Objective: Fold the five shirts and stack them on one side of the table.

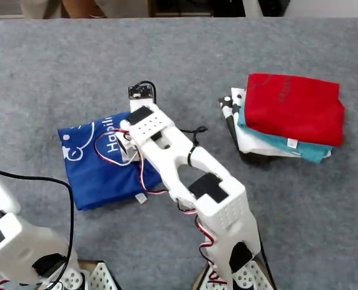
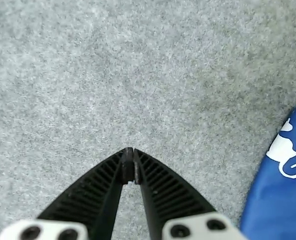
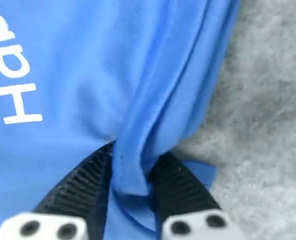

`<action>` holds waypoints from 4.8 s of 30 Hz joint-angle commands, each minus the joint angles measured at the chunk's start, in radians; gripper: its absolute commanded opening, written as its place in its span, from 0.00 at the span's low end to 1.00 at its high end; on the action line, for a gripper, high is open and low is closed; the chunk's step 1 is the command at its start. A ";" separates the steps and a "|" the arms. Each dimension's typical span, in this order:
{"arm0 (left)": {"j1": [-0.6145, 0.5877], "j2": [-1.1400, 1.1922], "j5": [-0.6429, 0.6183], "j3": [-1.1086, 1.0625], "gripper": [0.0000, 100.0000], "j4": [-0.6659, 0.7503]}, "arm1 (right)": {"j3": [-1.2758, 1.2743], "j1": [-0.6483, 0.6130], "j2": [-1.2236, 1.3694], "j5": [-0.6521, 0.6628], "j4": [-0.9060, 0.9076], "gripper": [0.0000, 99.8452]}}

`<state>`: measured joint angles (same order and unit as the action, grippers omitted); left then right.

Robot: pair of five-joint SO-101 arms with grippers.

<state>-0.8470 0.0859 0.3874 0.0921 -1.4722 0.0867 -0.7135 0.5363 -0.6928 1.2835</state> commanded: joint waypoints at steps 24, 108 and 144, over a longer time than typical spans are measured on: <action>-0.008 -0.050 0.006 0.003 0.02 0.006 | 0.974 0.693 -0.005 0.416 0.497 0.00; 0.727 -1.403 -0.086 -1.275 0.02 0.161 | -1.618 0.826 -2.414 0.945 -0.276 0.00; 0.733 -1.903 -0.091 -1.781 0.02 0.196 | -1.776 0.831 -2.451 0.944 0.037 0.00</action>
<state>-0.1227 -1.8105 0.3046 -1.6786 -1.2666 -1.6886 0.1274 -1.8082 0.2478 1.3172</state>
